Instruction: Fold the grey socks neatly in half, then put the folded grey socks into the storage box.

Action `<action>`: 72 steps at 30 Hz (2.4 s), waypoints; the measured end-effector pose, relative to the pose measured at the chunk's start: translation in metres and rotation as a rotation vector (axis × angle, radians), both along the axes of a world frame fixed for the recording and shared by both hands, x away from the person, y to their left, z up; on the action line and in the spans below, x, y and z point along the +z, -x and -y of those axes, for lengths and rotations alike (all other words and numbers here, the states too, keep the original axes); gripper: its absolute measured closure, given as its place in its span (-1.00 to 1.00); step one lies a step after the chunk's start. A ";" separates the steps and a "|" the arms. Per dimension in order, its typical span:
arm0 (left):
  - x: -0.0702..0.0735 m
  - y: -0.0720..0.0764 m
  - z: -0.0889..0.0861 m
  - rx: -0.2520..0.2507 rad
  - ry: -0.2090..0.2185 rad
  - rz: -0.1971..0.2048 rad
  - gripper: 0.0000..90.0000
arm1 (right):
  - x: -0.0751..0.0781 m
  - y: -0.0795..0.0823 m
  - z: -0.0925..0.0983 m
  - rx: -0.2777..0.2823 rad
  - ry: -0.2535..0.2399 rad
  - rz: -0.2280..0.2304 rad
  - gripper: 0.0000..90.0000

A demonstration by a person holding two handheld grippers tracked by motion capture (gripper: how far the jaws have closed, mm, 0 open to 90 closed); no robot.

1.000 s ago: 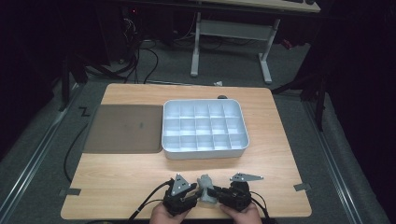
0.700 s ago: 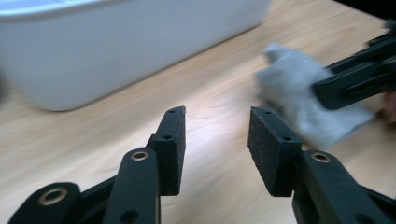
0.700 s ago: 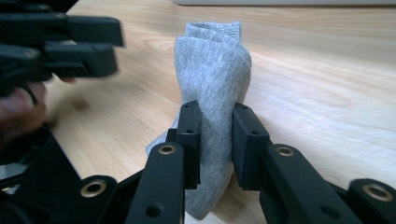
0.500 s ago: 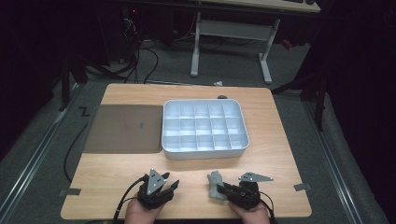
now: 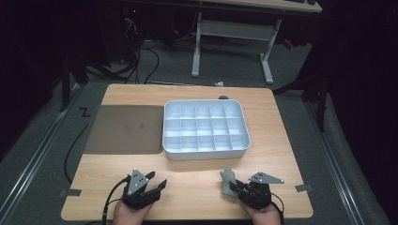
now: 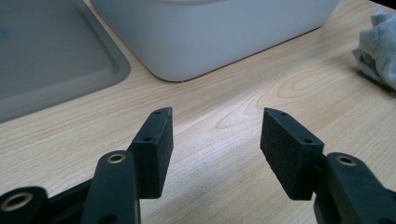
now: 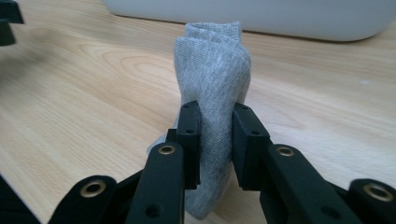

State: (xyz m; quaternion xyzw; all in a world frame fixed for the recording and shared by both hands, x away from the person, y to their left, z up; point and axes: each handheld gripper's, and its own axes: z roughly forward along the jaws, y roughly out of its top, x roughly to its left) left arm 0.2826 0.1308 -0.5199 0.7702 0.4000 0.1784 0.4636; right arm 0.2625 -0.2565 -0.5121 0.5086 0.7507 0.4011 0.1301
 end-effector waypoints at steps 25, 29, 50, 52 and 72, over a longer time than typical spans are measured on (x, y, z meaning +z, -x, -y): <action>-0.007 -0.004 -0.011 -0.036 0.009 -0.007 -0.10 | 0.028 -0.018 0.001 -0.001 0.367 -0.120 0.68; -0.006 -0.003 -0.011 -0.036 0.009 0.000 -0.10 | 0.031 -0.024 -0.005 0.022 0.415 -0.159 0.67; -0.007 -0.004 -0.015 -0.054 0.049 0.003 -0.08 | 0.044 -0.046 -0.012 0.080 0.466 -0.240 0.69; -0.007 -0.004 -0.014 -0.053 0.059 0.002 -0.08 | 0.048 -0.047 -0.012 0.082 0.463 -0.236 0.69; -0.004 -0.005 -0.021 -0.048 0.075 -0.001 -0.18 | 0.084 -0.063 -0.004 0.064 0.427 -0.192 0.69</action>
